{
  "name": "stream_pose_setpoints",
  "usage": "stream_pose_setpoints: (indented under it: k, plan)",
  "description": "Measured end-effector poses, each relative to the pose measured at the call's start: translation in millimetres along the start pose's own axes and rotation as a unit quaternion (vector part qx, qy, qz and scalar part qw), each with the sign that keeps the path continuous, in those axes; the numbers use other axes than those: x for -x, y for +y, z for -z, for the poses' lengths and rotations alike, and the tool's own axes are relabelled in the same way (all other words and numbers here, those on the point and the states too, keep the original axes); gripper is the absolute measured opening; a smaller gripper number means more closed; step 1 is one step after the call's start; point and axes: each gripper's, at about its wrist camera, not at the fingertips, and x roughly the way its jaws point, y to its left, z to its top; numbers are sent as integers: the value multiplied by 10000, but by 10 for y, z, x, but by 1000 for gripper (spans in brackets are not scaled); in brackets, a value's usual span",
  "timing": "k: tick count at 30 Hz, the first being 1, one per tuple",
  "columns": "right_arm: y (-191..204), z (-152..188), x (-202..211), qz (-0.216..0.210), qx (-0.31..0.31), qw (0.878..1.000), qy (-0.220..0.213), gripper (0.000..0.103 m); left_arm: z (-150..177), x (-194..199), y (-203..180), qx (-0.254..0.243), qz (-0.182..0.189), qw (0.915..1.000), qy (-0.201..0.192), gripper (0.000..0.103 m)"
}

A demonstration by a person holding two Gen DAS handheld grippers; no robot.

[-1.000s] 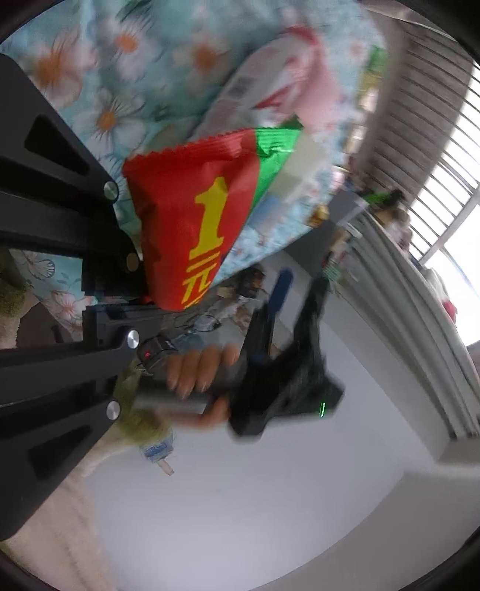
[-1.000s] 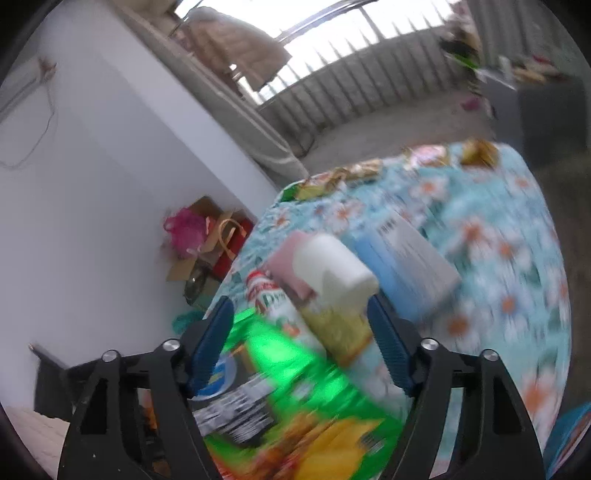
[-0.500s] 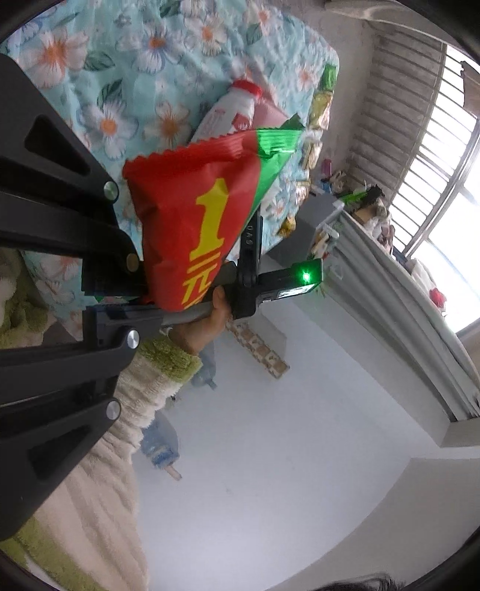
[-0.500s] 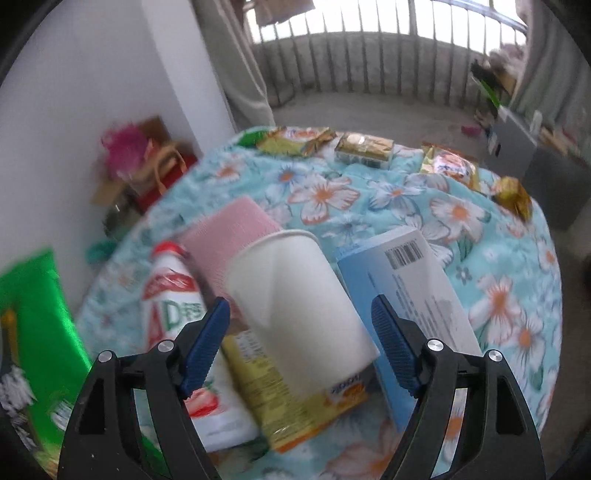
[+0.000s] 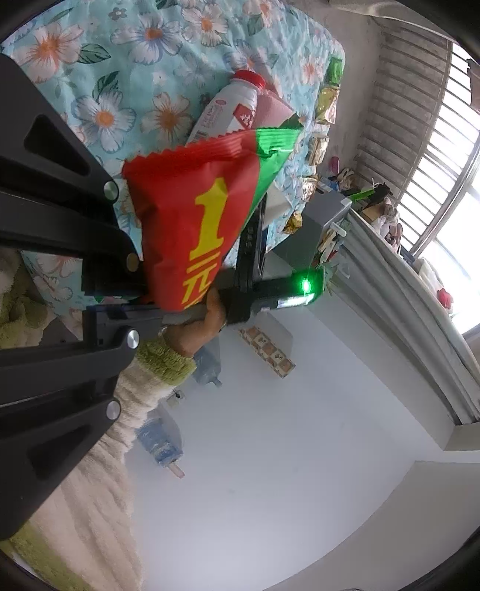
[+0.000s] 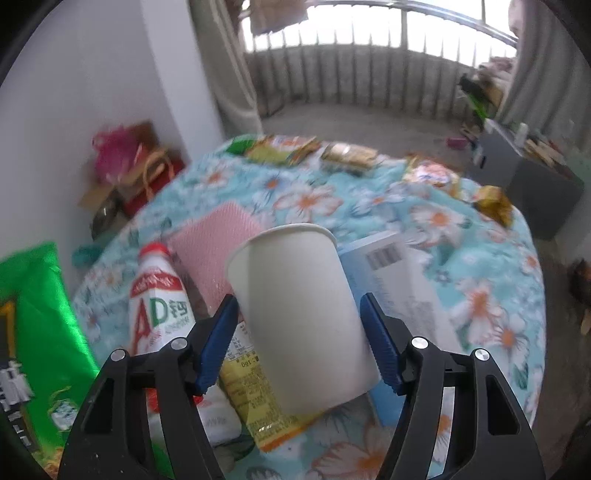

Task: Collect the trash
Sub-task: 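Carry the red snack bag and paper cup over the blue wastebasket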

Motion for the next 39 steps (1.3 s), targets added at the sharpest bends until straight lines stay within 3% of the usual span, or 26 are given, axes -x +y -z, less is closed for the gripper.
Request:
stream_pose_setpoints:
  k: [5, 11, 17, 20, 26, 29, 30, 35, 39]
  plan:
    - [-273, 151, 503, -184, -807, 9948, -585, 63, -87, -54, -67, -97, 130, 9999, -11, 2]
    - [-602, 599, 1263, -139, -1732, 9741, -1449, 62, -237, -243, -239, -365, 254, 9989, 134, 2]
    - [-988, 1244, 1827, 190, -2615, 9467, -1871, 62, -349, -586, -629, -929, 361, 9937, 516, 2]
    - [-1231, 1673, 2073, 403, -3171, 9246, -2072, 62, -376, -824, -878, -1229, 487, 9890, 667, 2]
    - [-1732, 2638, 2656, 965, -4308, 8605, -2543, 62, -364, -1601, -1390, -1651, 839, 9758, 1166, 2]
    - [-1949, 3127, 2934, 1361, -4823, 8215, -2722, 62, -299, -2127, -1674, -1864, 968, 9652, 1557, 2]
    - [-2022, 3317, 3025, 1534, -5030, 8040, -2776, 62, -271, -2344, -1788, -1958, 993, 9608, 1694, 2]
    - [-2307, 4025, 3170, 1924, -5776, 7391, -2882, 62, -36, -3417, -2243, -2347, 1070, 9357, 2408, 2]
    - [-2505, 4422, 3038, 1972, -6220, 7051, -2777, 62, 392, -4368, -2498, -2664, 1057, 9100, 2997, 2]
